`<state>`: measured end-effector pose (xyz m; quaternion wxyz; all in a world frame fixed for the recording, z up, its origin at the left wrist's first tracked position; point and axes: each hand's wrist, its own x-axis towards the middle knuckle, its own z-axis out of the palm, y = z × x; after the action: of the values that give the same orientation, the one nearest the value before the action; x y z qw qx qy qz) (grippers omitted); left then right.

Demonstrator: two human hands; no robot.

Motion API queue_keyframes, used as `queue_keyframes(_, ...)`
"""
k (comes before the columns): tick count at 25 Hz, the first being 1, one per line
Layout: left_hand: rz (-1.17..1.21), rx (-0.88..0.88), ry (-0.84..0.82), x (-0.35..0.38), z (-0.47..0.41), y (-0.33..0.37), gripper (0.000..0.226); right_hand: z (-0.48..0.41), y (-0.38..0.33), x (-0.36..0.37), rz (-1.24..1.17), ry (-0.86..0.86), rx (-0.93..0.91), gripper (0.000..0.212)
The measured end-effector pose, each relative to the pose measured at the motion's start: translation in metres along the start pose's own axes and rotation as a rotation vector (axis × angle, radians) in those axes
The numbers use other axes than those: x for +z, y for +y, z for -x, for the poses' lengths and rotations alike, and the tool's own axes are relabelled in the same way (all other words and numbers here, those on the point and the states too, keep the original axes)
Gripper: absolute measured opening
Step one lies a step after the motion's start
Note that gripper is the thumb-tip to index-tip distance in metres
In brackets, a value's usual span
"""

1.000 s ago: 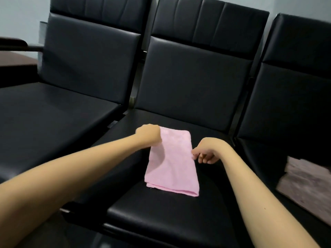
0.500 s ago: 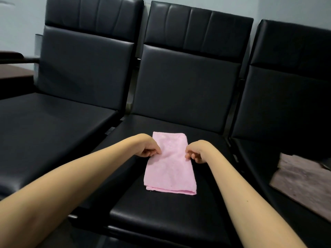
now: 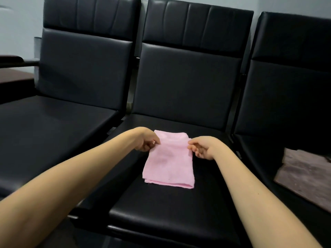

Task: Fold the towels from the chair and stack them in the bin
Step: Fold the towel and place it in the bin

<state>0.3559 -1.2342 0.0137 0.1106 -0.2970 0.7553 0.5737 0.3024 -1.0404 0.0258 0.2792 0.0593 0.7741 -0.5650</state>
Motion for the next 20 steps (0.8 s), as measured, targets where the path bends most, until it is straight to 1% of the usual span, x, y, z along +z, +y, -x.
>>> queue_keyframes(2, 0.101, -0.008, 0.019, -0.002, -0.002, 0.001, 0.03, 0.003, -0.006, -0.005, -0.067, -0.01, -0.055, 0.011)
queue_keyframes(4, 0.252, 0.079, 0.05, -0.003, -0.004, 0.007, 0.022, 0.002, -0.012, -0.008, -0.124, -0.018, -0.159, 0.011)
queue_keyframes(6, 0.465, 0.292, 0.077, -0.003, -0.002, 0.02, 0.02, -0.002, -0.021, -0.009, -0.22, -0.01, -0.391, 0.013)
queue_keyframes(8, 0.615, 0.575, 0.094, -0.009, 0.008, 0.034, 0.021, -0.002, -0.033, -0.011, -0.324, 0.028, -0.662, 0.015)
queue_keyframes(9, 0.627, 0.693, 0.098, -0.01, 0.014, 0.039, 0.021, 0.0, -0.038, -0.013, -0.349, 0.05, -0.753, 0.016)
queue_keyframes(10, 0.604, 0.77, 0.098, -0.011, 0.019, 0.041, 0.022, 0.001, -0.04, -0.016, -0.345, 0.063, -0.799, 0.016)
queue_keyframes(11, 0.563, 0.793, 0.097, -0.011, 0.019, 0.038, 0.025, 0.001, -0.04, -0.018, -0.309, 0.07, -0.797, 0.017)
queue_keyframes(12, 0.503, 0.76, 0.092, -0.012, 0.016, 0.031, 0.028, 0.001, -0.036, -0.02, -0.243, 0.078, -0.738, 0.016)
queue_keyframes(13, 0.415, 0.684, 0.069, -0.009, 0.012, 0.022, 0.03, 0.0, -0.031, -0.023, -0.148, 0.082, -0.628, 0.014)
queue_keyframes(14, 0.265, 0.586, 0.03, -0.007, 0.009, 0.012, 0.03, -0.001, -0.024, -0.025, -0.012, 0.068, -0.479, 0.011)
queue_keyframes(15, 0.057, 0.485, -0.005, -0.005, 0.007, 0.002, 0.029, -0.002, -0.015, -0.026, 0.156, 0.032, -0.31, 0.009)
queue_keyframes(16, -0.159, 0.402, -0.019, -0.005, 0.005, -0.005, 0.027, -0.003, -0.006, -0.028, 0.328, -0.027, -0.147, 0.009)
queue_keyframes(17, -0.329, 0.342, -0.015, -0.005, 0.005, -0.009, 0.025, -0.004, 0.002, -0.03, 0.472, -0.094, -0.017, 0.014)
queue_keyframes(18, -0.427, 0.29, -0.01, -0.005, 0.007, -0.009, 0.023, -0.005, 0.008, -0.033, 0.564, -0.144, 0.061, 0.018)
queue_keyframes(20, -0.454, 0.169, -0.059, -0.007, 0.009, -0.006, 0.019, -0.006, 0.015, -0.038, 0.596, -0.176, 0.103, 0.023)
